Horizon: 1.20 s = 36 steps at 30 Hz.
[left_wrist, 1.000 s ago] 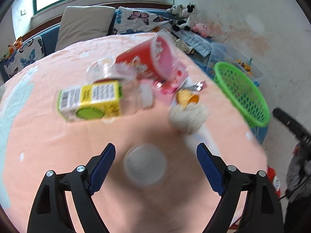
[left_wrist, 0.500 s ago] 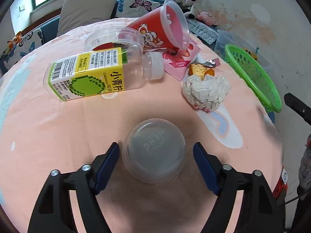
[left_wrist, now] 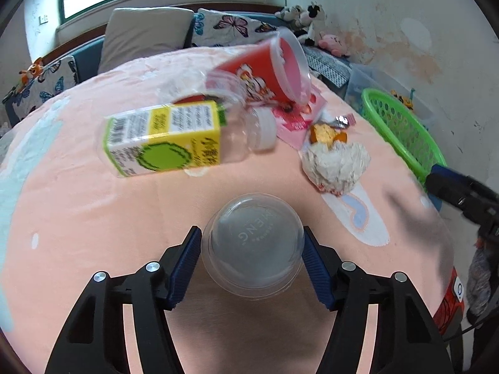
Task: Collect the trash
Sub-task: 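Grasp the clear plastic lid with the left gripper while the right gripper grasps the crumpled tissue, then carry the tissue and lid to the green basket and open the right gripper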
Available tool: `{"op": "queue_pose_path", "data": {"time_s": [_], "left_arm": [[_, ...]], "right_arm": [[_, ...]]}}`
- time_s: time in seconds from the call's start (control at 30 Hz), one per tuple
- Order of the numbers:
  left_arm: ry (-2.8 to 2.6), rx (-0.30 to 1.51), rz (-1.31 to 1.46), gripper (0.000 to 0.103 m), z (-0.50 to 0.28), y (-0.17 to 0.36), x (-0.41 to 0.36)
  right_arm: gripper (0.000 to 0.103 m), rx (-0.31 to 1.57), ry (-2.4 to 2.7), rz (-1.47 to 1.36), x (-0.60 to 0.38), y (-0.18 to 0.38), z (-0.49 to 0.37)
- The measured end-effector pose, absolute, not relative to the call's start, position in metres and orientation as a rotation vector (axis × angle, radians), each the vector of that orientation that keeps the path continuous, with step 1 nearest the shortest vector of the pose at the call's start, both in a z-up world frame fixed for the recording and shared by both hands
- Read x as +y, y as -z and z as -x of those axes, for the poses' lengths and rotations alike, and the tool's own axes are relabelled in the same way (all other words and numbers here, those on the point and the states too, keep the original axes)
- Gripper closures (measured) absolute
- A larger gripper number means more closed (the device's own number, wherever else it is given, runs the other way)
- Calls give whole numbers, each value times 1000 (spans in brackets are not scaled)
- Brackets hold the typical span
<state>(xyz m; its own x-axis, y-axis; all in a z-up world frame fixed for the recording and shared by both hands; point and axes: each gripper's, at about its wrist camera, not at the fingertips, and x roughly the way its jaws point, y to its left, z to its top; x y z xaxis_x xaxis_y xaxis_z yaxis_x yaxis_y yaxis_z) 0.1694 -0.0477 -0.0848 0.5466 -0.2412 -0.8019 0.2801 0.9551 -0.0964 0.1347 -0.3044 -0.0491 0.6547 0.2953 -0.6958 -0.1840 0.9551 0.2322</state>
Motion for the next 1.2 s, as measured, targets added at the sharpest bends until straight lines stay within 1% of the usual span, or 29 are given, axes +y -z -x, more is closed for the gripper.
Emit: {"op": "queue_pose_path", "data": {"time_s": [0.33,0.53,0.73,0.8,0.9,1.0,1.2], "left_arm": [[264,881,-5,41,-165,56,-18],[254,865,4,41,-162,49,-8],[249,865,16,41,-162,49,-4],[246,866,16,41,-161,49,-3],[246,867,16,41,-162,49,-3],[248,867,17,41,-162,49,-3],[262,861,12,41,-161,45,-10]], "right_arm": [[24,852,-376,-156,-257,61,-159],[24,882,-376,-160,-238,70,-175],[30,913,-357,-181,-230,82,-192],[36,922,-354,-196,-230,85,-196],[40,919,-352,-201,-231,87,-198],[42,913,-358,-197,-232,84,-196],[43,889,-367,-187,-237,75,-186]]}}
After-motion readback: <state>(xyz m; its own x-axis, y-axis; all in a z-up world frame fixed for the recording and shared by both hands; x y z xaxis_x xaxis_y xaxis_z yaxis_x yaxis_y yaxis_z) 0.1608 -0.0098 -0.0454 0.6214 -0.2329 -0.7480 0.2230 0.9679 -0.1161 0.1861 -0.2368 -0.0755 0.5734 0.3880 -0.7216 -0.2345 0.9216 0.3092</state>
